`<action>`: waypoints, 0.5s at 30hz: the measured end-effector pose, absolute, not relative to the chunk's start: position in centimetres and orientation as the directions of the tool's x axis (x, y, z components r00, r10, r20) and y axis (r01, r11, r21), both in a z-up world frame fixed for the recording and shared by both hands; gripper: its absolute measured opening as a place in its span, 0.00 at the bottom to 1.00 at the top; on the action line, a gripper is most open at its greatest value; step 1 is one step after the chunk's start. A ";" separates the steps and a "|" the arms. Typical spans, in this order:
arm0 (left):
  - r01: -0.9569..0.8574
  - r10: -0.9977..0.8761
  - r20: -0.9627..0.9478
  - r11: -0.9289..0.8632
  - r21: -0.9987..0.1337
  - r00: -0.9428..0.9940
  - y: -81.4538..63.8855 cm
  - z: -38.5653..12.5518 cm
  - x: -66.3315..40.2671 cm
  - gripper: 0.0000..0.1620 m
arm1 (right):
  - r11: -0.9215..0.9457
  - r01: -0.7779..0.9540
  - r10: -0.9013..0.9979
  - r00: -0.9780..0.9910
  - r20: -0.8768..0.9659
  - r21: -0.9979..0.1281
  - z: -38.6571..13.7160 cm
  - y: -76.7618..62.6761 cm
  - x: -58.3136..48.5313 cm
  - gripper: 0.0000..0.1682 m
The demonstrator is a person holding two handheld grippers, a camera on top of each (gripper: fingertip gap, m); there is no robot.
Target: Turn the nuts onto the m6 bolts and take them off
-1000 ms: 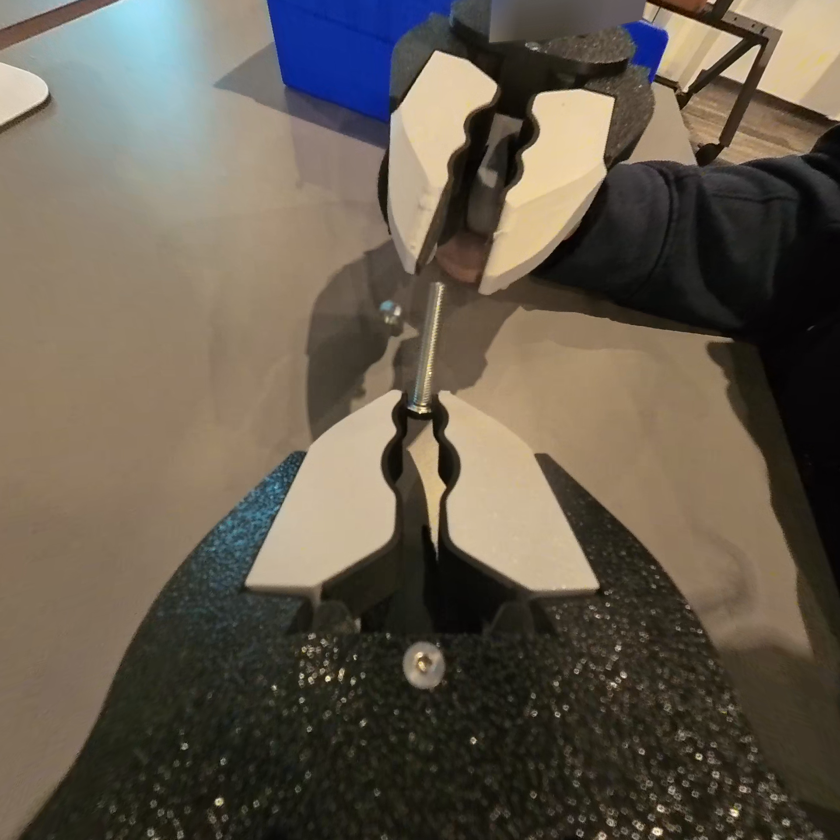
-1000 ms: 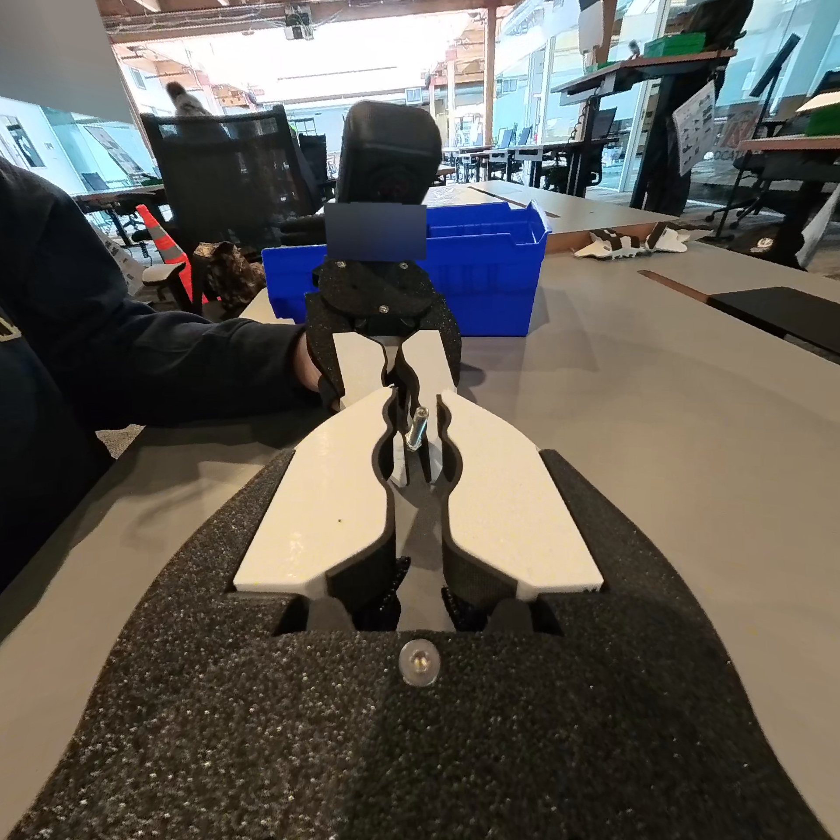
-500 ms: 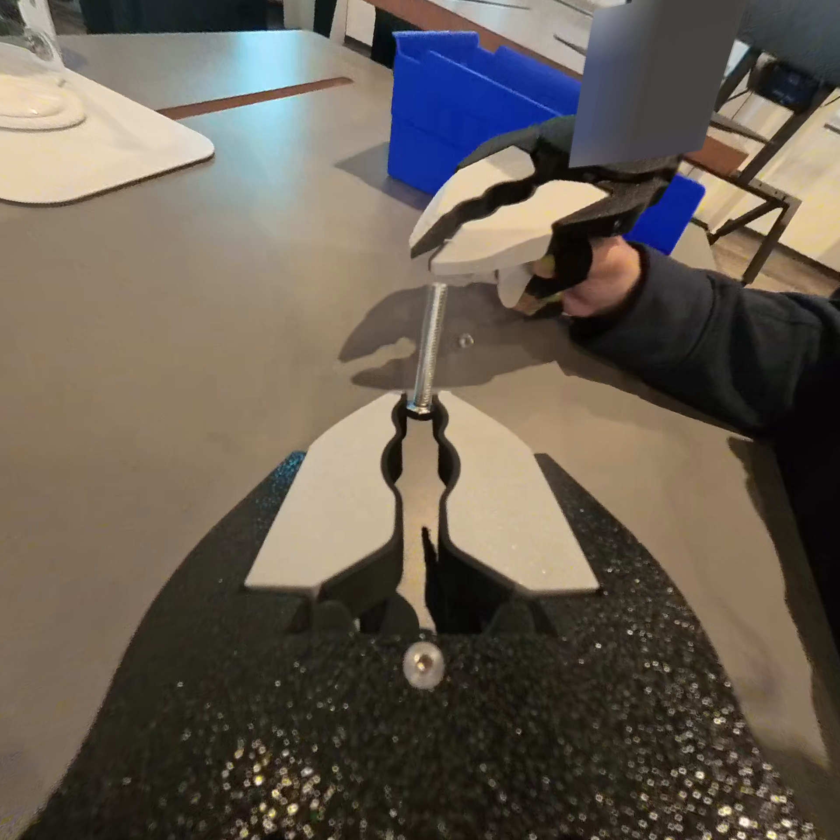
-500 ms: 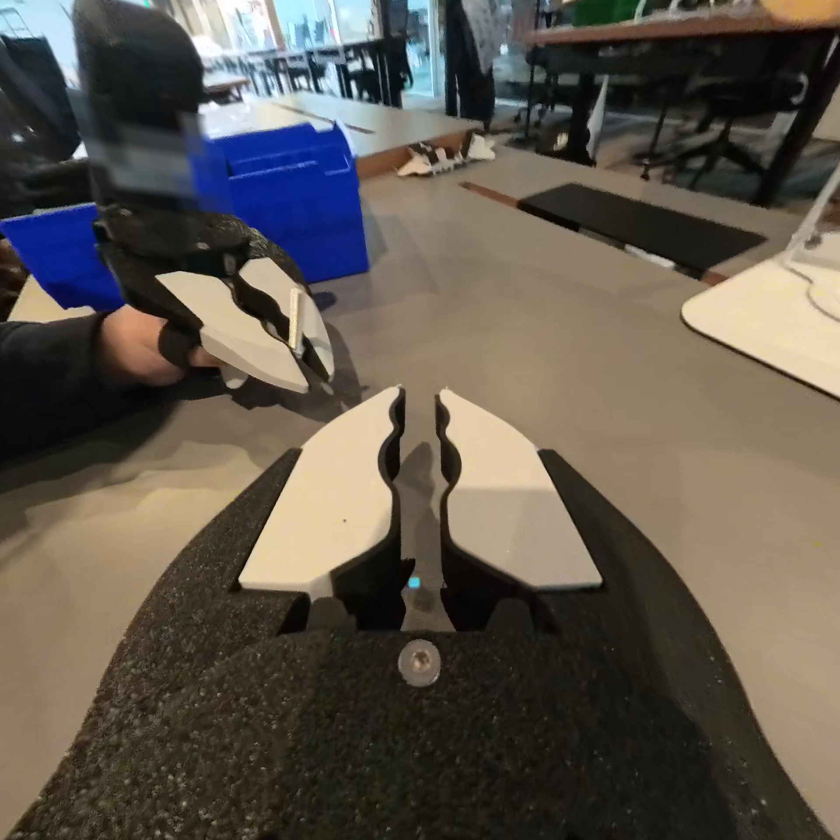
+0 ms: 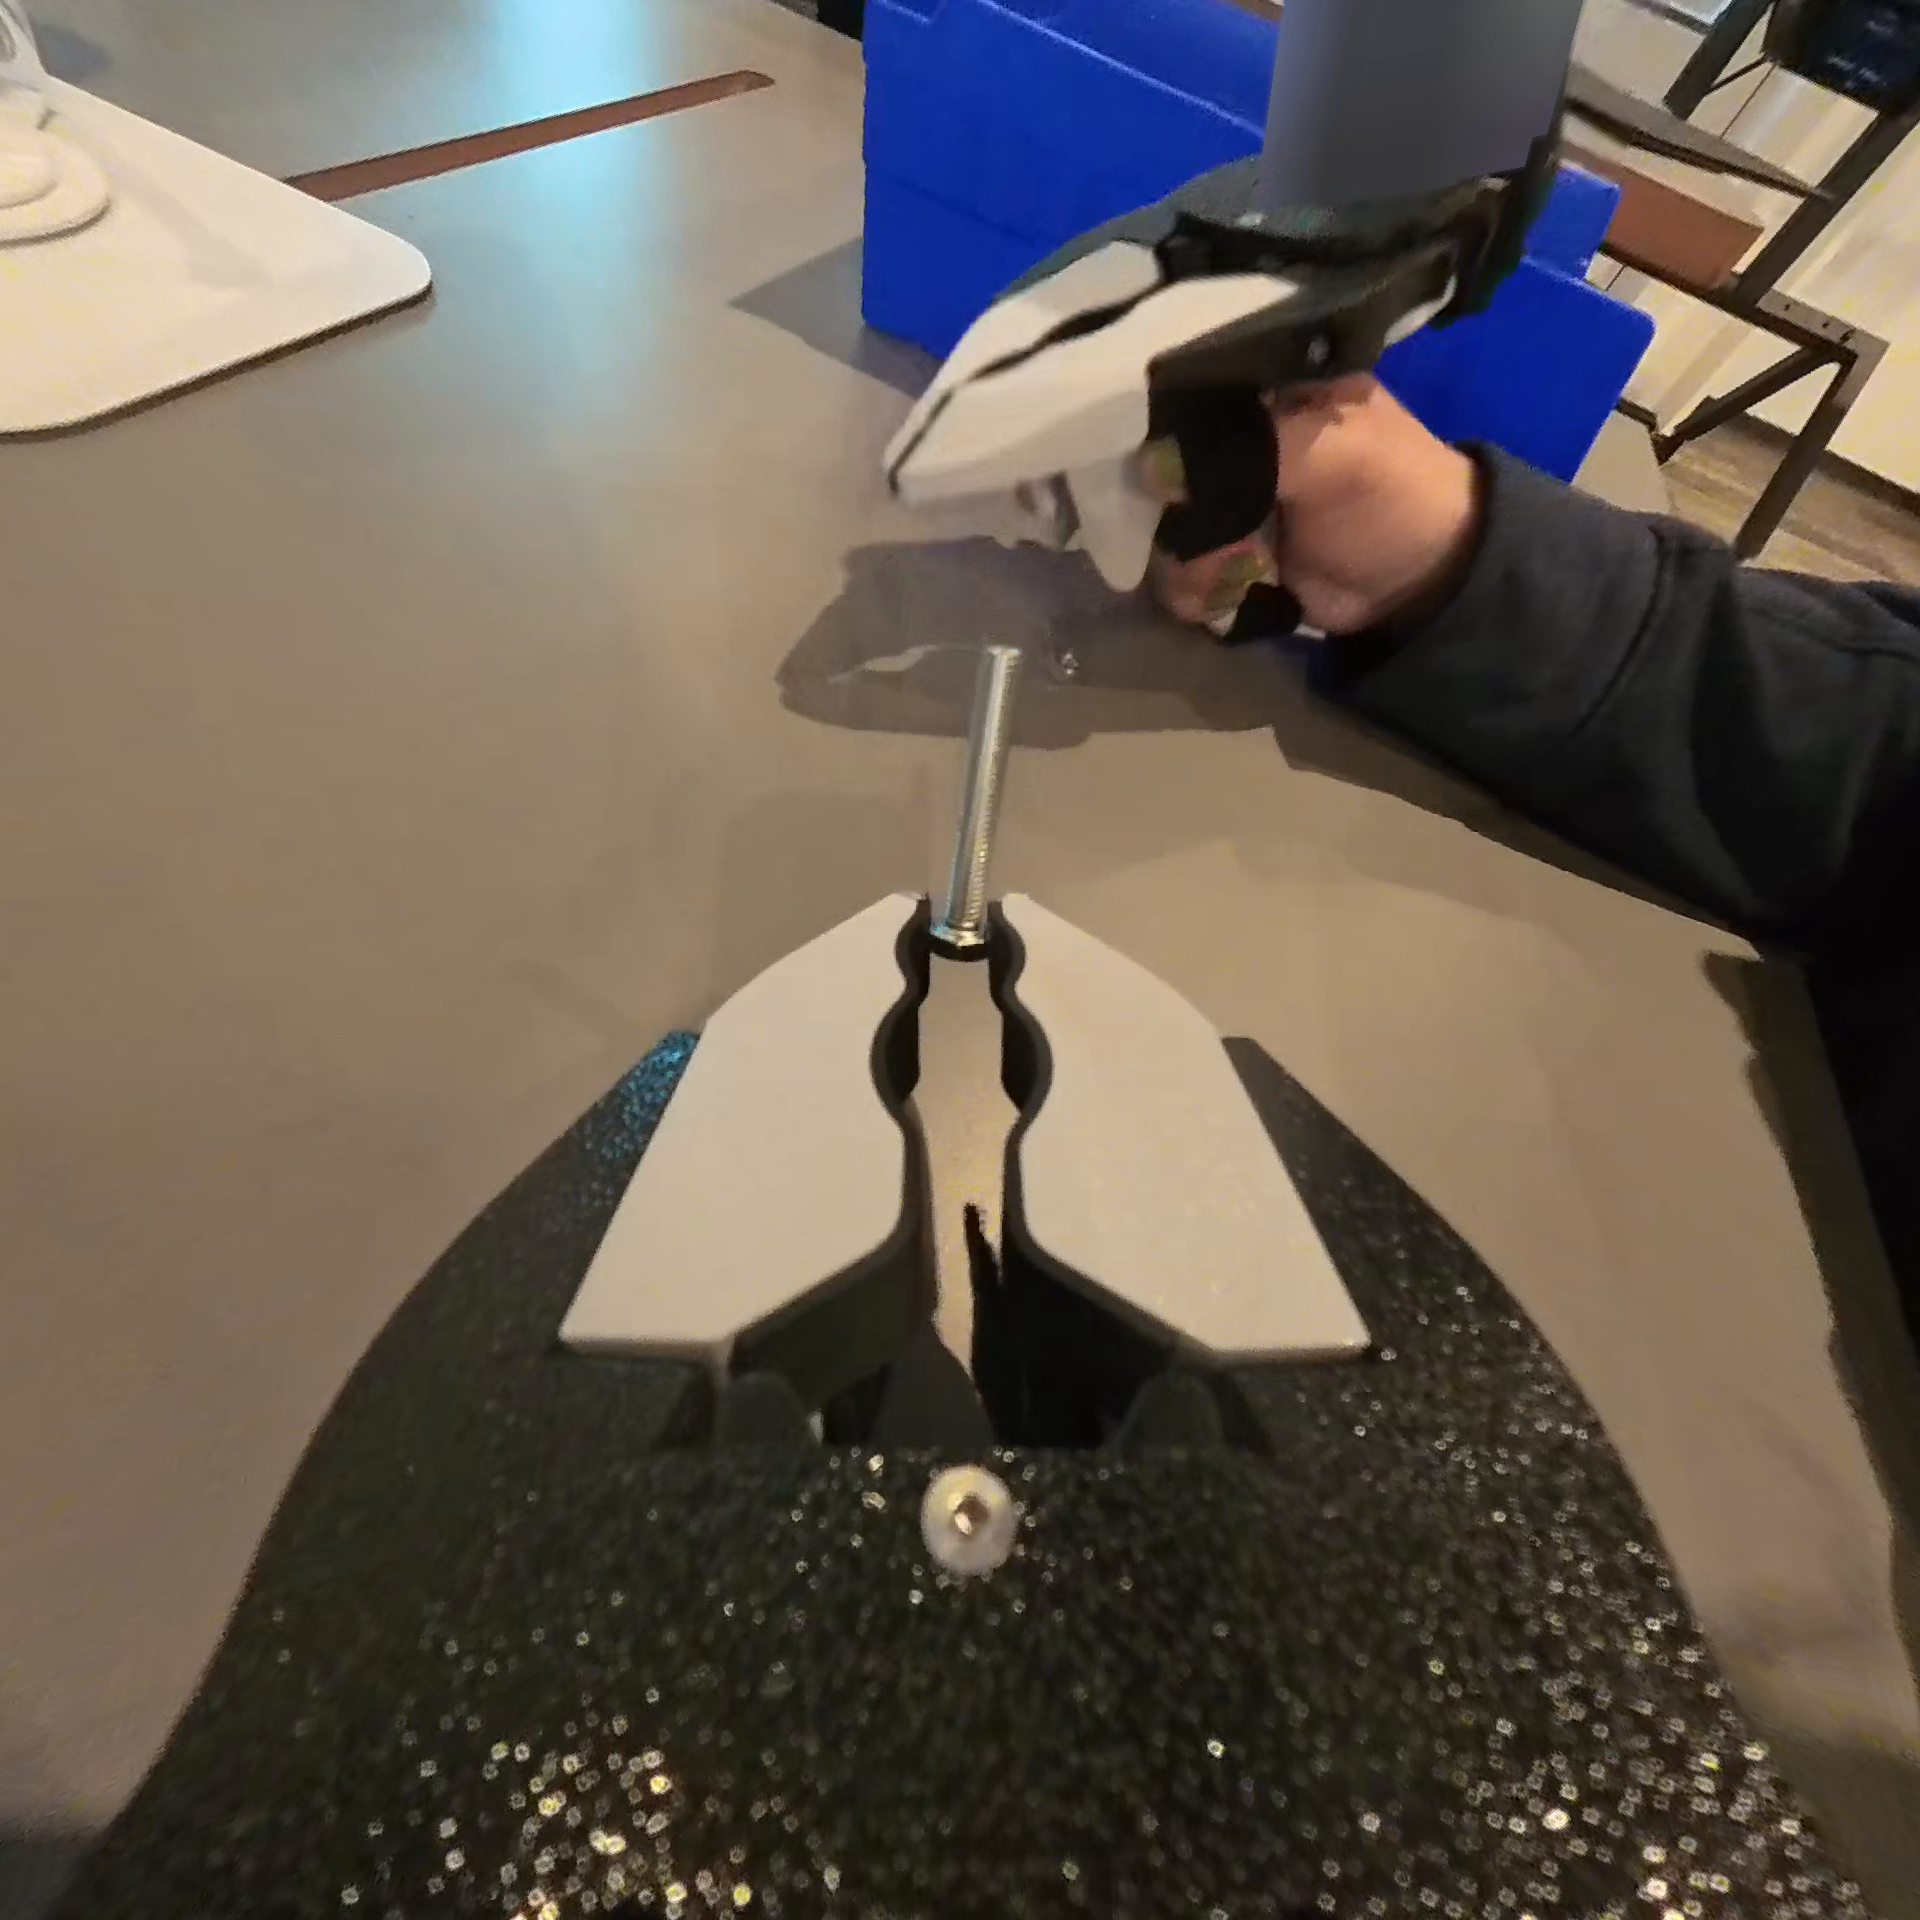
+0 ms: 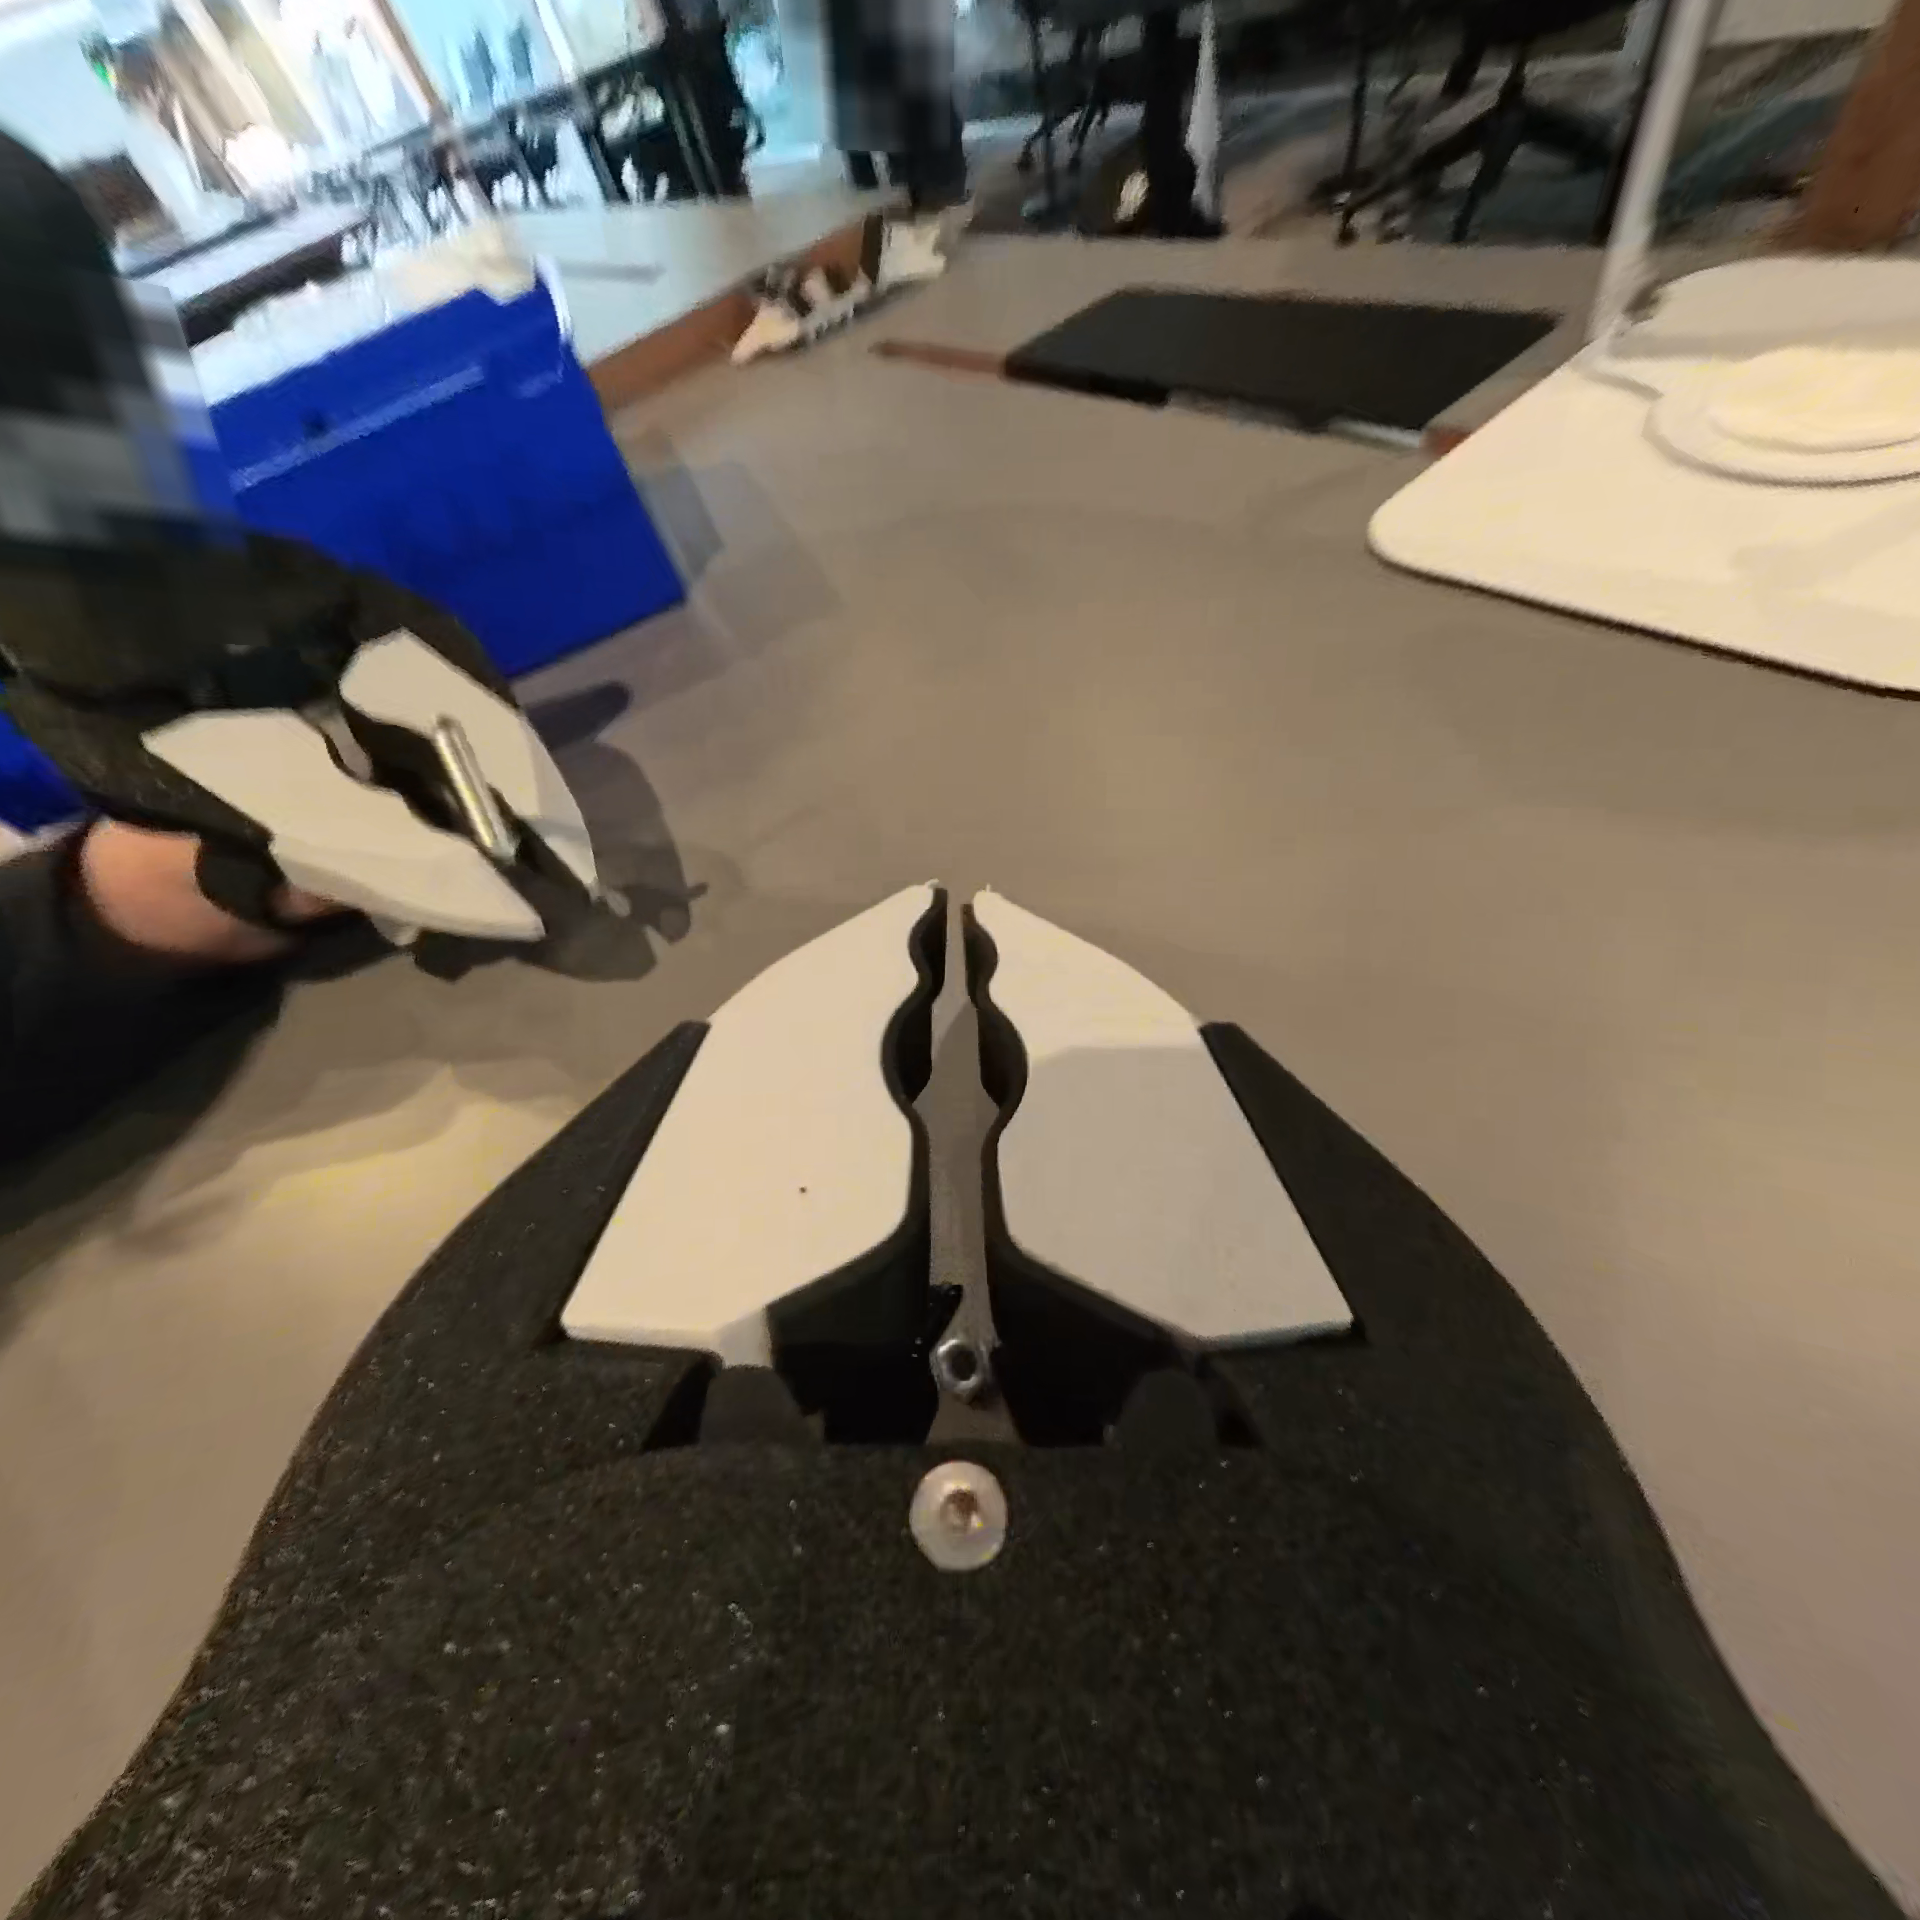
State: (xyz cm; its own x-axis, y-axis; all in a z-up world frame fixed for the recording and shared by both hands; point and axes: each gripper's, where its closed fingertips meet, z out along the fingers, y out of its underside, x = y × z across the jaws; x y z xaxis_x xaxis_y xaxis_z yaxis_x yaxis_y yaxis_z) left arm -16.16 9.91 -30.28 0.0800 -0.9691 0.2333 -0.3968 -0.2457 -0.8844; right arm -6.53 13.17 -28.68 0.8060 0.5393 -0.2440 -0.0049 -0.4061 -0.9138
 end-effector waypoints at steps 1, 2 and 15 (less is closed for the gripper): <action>-0.395 -0.969 0.234 -0.247 -0.885 0.080 9.9 -30.3 -16.2 0.06 | -0.404 -0.036 0.521 0.812 -0.262 -0.914 -28.0 13.1 -6.1 0.03; -0.395 -0.969 0.235 -0.248 -0.885 0.081 9.9 -30.2 -16.2 0.06 | -0.402 -0.062 0.496 0.824 -0.274 -0.913 -27.4 13.0 -5.6 0.03; -0.394 -0.970 0.231 -0.242 -0.887 0.075 9.9 -30.2 -16.2 0.06 | -0.637 0.137 0.132 0.989 0.067 -0.759 -33.1 6.1 -2.8 0.11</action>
State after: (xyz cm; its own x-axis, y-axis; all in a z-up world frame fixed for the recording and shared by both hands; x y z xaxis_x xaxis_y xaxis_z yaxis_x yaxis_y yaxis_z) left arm -16.15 9.86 -30.19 0.0754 -0.9700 0.2313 -0.3944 -0.2420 -0.8865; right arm -2.82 6.15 -33.09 0.9889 0.1325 0.0673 0.1369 -0.6368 -0.7588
